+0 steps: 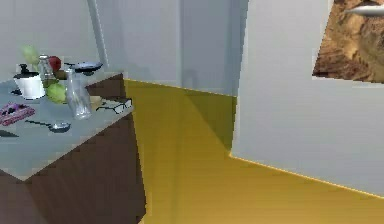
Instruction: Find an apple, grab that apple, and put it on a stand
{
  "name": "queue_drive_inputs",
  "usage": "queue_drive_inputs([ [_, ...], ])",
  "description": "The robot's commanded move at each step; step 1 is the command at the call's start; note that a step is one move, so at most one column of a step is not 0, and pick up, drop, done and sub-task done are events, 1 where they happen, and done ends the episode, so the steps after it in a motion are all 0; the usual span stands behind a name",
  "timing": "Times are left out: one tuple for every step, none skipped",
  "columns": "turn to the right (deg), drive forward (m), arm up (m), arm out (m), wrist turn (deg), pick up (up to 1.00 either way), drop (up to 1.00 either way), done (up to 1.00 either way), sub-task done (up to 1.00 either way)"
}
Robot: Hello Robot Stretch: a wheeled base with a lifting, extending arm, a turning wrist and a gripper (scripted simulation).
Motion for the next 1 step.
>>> queue_drive_inputs([
  [0.0,1.0,0.0,0.0,0.0,0.0,0.0,0.0,0.0],
])
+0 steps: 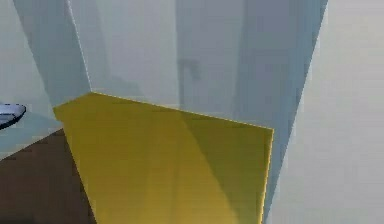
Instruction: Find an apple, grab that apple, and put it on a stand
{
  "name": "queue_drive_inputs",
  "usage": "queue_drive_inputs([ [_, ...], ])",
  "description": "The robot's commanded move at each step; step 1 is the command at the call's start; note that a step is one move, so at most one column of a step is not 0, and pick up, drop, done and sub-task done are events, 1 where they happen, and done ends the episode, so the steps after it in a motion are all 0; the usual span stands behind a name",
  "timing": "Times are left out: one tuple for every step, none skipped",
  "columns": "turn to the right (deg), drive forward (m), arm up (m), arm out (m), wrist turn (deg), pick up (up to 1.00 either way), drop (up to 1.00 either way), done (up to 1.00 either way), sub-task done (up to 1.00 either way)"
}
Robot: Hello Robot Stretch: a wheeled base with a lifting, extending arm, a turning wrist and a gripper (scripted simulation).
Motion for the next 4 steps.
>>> queue_drive_inputs([
  [-3.0,0.0,0.0,0.0,0.0,0.0,0.0,0.0,0.0],
  [0.0,0.05,0.0,0.0,0.0,0.0,0.0,0.0,0.0],
  [-39.0,0.0,0.0,0.0,0.0,0.0,0.0,0.0,0.0],
  [0.0,0.6,0.0,0.0,0.0,0.0,0.0,0.0,0.0],
])
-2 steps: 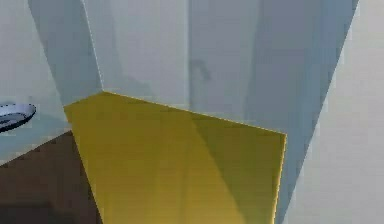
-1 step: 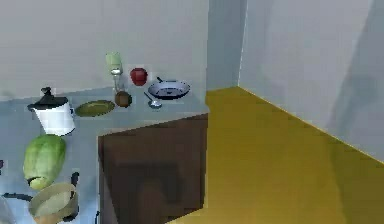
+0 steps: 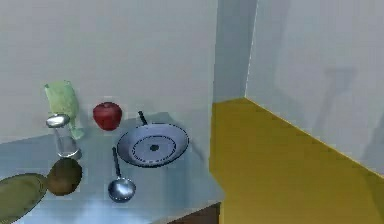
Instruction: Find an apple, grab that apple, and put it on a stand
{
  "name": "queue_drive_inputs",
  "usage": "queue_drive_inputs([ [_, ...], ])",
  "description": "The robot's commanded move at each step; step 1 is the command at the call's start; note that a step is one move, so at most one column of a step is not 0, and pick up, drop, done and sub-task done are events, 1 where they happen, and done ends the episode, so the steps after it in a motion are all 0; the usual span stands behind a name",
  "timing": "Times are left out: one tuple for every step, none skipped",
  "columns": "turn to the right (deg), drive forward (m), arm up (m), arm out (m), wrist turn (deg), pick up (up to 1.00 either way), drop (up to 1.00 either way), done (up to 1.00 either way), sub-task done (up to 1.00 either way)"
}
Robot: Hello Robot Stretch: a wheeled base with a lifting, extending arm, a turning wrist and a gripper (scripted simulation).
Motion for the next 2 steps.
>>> queue_drive_inputs([
  [-45.0,0.0,0.0,0.0,0.0,0.0,0.0,0.0,0.0],
  [-45.0,0.0,0.0,0.0,0.0,0.0,0.0,0.0,0.0],
])
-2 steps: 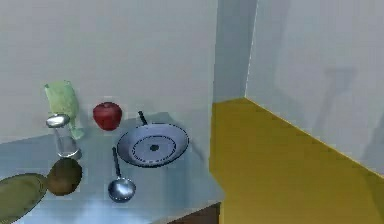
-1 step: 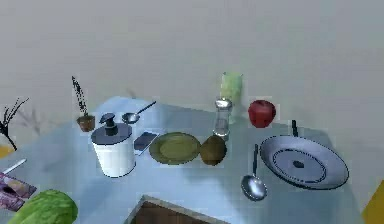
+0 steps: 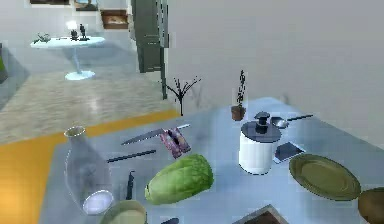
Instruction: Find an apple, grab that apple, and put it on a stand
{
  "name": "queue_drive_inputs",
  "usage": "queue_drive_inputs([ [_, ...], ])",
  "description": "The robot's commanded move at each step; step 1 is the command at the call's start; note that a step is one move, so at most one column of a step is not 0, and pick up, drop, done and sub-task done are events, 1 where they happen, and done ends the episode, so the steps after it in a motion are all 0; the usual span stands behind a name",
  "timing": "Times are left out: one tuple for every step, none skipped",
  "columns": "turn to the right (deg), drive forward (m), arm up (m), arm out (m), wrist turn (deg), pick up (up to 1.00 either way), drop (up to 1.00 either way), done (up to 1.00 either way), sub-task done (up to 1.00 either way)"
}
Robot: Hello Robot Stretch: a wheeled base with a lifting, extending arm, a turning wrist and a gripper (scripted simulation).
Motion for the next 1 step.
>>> queue_drive_inputs([
  [-24.0,0.0,0.0,0.0,0.0,0.0,0.0,0.0,0.0],
])
